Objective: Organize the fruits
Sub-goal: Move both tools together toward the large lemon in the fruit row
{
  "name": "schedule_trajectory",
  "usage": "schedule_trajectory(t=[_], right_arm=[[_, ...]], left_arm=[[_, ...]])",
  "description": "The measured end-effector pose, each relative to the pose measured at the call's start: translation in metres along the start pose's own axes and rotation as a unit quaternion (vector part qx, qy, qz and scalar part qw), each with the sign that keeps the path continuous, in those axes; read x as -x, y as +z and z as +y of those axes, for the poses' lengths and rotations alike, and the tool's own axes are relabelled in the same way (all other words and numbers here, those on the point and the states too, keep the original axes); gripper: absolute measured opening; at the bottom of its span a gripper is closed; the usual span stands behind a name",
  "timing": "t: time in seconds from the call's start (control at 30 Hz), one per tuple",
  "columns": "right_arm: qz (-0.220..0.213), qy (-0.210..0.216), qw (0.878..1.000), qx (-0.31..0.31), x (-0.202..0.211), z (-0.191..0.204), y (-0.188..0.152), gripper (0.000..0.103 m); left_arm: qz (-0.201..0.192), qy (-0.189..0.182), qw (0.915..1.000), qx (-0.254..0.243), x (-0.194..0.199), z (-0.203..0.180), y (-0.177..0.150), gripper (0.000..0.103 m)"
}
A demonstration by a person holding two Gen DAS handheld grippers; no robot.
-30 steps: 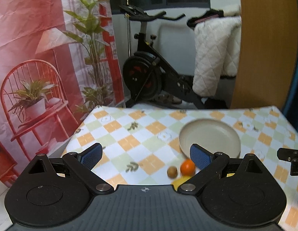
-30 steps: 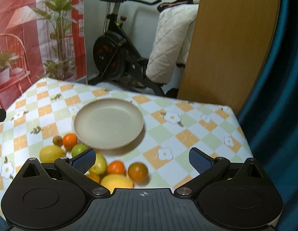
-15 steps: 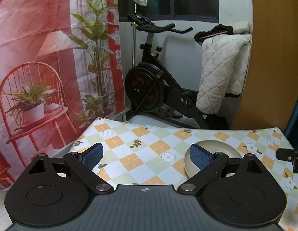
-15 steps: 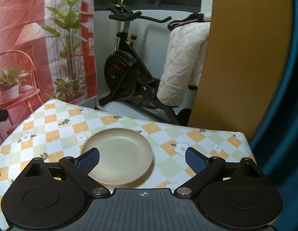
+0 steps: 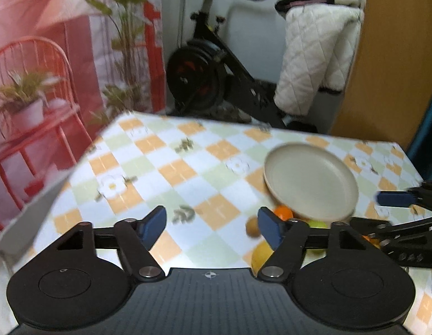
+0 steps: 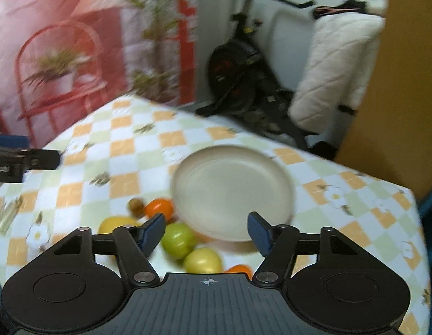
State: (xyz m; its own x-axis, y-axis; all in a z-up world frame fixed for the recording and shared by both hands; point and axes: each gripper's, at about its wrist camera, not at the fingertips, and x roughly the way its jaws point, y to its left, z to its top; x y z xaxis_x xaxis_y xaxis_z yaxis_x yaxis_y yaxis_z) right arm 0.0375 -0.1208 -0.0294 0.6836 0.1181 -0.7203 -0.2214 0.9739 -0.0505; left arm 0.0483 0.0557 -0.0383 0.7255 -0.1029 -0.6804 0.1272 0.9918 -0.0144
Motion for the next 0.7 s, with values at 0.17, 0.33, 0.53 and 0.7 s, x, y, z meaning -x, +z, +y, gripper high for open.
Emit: schedule_trajectory(t=[0.17, 0.33, 0.53, 0.7], right_arm=[[0.014, 0.036, 0.994, 0.106, -0.018, 0.039, -0.013, 0.047], [0.017, 0.077, 0.988, 0.129, -0.031, 0.053, -0.017, 0.045], [0.025, 0.099, 0.985, 0.142, -0.044, 0.055, -0.015, 0.045], [0.035, 0.109, 0.984, 0.140, -0.055, 0.054, -0.015, 0.049]], left_arm=[[0.030, -0.031, 0.9991, 0.003, -0.014, 0.005, -0.015, 0.064], [0.043, -0.067, 0.9968, 0.012, -0.026, 0.007, -0.021, 0.062], [0.060, -0.103, 0.9921, 0.041, -0.043, 0.006, -0.018, 0.062], [0.066, -0.123, 0.9886, 0.057, -0.057, 0.003, -0.015, 0.061]])
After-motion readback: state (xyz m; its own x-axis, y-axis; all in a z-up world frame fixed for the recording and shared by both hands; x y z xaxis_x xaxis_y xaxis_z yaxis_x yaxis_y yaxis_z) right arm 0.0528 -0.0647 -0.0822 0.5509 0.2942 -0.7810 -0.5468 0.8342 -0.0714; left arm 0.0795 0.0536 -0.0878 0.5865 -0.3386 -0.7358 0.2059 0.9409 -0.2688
